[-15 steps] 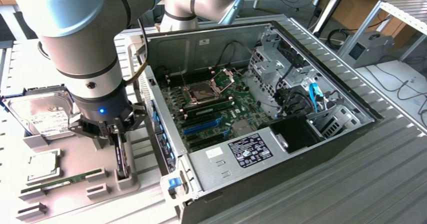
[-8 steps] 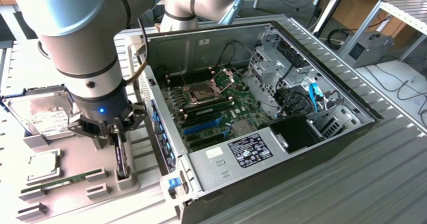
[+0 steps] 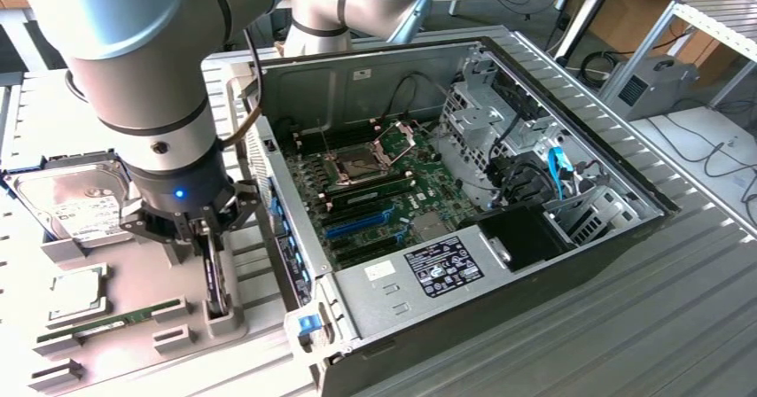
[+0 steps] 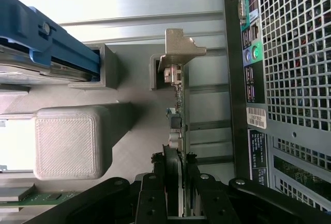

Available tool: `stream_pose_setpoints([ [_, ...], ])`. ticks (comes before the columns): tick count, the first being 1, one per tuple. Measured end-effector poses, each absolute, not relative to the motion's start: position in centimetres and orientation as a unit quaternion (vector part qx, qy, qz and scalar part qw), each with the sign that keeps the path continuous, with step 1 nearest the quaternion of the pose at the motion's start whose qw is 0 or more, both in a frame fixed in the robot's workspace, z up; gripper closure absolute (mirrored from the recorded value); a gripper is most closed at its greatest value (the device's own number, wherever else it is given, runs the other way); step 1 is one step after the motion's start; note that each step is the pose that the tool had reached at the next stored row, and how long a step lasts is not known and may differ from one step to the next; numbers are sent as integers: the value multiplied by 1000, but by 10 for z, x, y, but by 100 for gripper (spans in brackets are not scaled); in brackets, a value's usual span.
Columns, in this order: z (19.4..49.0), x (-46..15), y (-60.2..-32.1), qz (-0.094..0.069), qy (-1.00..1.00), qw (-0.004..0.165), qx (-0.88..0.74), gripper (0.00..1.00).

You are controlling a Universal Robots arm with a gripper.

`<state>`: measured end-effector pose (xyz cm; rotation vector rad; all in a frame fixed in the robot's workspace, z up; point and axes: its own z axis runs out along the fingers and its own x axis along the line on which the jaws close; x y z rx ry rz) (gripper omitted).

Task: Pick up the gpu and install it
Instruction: 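Pick up the gpu and move the gpu toward the slot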

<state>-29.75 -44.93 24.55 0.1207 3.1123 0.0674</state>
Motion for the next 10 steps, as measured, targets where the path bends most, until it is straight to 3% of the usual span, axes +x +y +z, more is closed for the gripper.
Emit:
stream_pose_setpoints([
  [10, 248, -297, -449, 22, 999, 13, 39, 73],
])
